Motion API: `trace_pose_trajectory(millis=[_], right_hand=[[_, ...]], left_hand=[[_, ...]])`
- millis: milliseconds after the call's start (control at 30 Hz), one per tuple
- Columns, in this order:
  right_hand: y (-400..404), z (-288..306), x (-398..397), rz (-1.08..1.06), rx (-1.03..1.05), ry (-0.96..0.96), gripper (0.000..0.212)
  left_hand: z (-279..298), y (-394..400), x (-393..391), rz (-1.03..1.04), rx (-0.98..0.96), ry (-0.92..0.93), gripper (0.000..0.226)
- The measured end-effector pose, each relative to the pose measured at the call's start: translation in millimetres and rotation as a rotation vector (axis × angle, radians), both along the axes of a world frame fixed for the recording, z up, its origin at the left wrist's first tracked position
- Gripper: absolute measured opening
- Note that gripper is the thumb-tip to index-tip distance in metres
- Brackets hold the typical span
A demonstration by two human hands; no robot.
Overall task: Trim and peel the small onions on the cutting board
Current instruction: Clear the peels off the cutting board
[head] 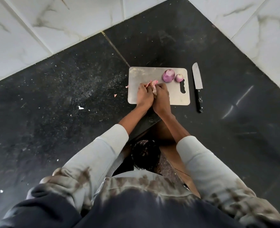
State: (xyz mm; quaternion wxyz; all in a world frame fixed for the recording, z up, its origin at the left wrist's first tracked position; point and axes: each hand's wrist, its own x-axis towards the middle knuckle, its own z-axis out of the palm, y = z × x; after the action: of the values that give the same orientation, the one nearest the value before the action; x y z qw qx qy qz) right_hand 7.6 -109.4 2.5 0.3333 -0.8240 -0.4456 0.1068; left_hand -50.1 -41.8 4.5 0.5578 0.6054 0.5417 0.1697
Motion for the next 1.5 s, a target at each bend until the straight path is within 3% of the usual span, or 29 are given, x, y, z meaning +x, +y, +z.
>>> trace_pose_trajectory(millis=[133, 300, 433, 533, 633, 833, 933, 1033, 1100, 1267, 1400, 1500], right_hand=[[-26.2, 4.4, -2.4, 0.029, 0.064, -0.010, 0.020], [-79.4, 4.6, -36.8, -0.103, 0.230, 0.367, 0.017], [-127.7, -13.6, -57.6, -0.135, 0.159, 0.437, 0.019], [-155.9, -33.6, -67.5, -0.102, 0.061, 0.331, 0.018], [-178.6, -49.4, -83.3, -0.176, 0.039, 0.434, 0.017], [-209.2, -123.5, -109.8, -0.164, -0.194, 0.330, 0.027], [-211.4, -177.5, -118.1, -0.169, -0.242, 0.433, 0.034], [-218.2, -249.4, -130.5, -0.183, -0.269, 0.350, 0.042], [-227.5, -296.0, -137.3, -0.175, -0.312, 0.310, 0.052], [-233.8, -374.6, -133.6, -0.157, -0.346, 0.354, 0.050], [-250.8, -379.8, -124.5, -0.152, -0.486, 0.445, 0.074], [-259.3, -355.3, -113.7, -0.158, -0.423, 0.485, 0.056]], left_hand=[[13.1, -29.2, -8.6, 0.052, -0.021, -0.088, 0.028], [16.5, -92.2, -33.7, 0.114, -0.004, -0.139, 0.026], [-1.6, -139.2, -57.1, 0.133, -0.089, -0.133, 0.026], [-15.4, -164.8, -72.7, 0.088, -0.119, -0.097, 0.028], [-39.1, -183.0, -86.5, 0.054, -0.172, -0.038, 0.027], [-128.2, -199.4, -116.4, -0.036, -0.360, 0.071, 0.034], [-224.7, -197.0, -130.6, -0.083, -0.383, 0.172, 0.049], [-357.2, -204.3, -148.2, -0.066, -0.403, 0.252, 0.073], [-366.5, -214.1, -150.5, -0.088, -0.410, 0.326, 0.082], [-420.3, -223.4, -147.1, -0.178, -0.433, 0.361, 0.069], [-423.2, -216.6, -155.7, -0.224, -0.428, 0.406, 0.059], [-388.3, -210.1, -159.8, -0.275, -0.444, 0.471, 0.046]])
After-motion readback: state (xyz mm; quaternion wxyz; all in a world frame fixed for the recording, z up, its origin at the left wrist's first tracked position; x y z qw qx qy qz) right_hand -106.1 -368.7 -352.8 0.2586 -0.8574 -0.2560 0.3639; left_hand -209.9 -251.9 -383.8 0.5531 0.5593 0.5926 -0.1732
